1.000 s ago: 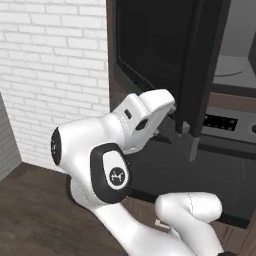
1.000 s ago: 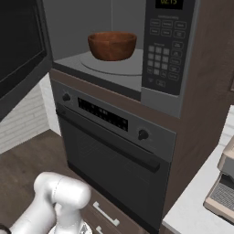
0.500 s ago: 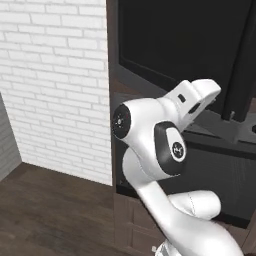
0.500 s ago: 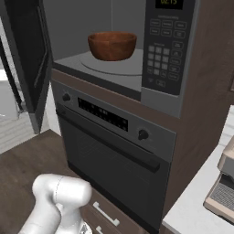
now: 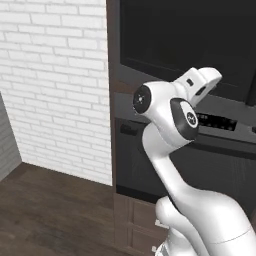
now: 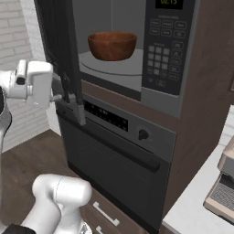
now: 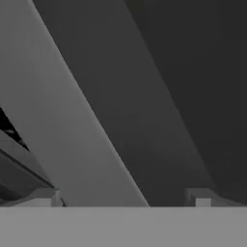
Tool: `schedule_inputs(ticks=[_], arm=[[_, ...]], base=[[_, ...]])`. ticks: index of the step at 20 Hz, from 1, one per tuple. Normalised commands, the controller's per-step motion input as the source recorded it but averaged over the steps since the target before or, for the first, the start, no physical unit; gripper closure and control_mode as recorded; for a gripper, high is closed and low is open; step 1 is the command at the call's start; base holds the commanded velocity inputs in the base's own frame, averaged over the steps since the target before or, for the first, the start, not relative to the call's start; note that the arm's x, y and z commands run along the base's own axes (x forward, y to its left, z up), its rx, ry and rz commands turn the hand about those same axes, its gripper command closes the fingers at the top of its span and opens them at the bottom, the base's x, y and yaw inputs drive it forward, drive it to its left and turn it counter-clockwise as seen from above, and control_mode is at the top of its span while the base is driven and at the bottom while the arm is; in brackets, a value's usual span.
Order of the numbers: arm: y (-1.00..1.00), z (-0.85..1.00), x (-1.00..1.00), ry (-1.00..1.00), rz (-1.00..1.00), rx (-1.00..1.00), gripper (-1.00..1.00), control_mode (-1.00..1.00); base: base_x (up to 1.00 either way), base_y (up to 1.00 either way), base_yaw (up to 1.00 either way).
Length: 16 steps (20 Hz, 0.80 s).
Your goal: Pick the potato from the sink and place it in the bowl. Then pick the bowl and place it in the microwave. Then close the microwave door and press the start button.
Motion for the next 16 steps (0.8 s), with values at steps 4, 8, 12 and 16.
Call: schedule_inputs(ticks=[4,8,12,16], arm=[[-0.33,0.11,0.69,0.00,0.00,0.05,-1.00,-1.00],[-0.31,0.14,0.61,0.00,0.00,0.04,-1.00,-1.00],[-0.34,0.05,0.54,0.00,0.01,0.04,-1.00,-1.00],[-0.50,0.00,0.46,0.00,0.04,0.04,-1.00,-1.00]], base=[[0.00,0.00,0.00],[0.00,0.00,0.00],[0.00,0.00,0.00],[0.00,0.00,0.00]])
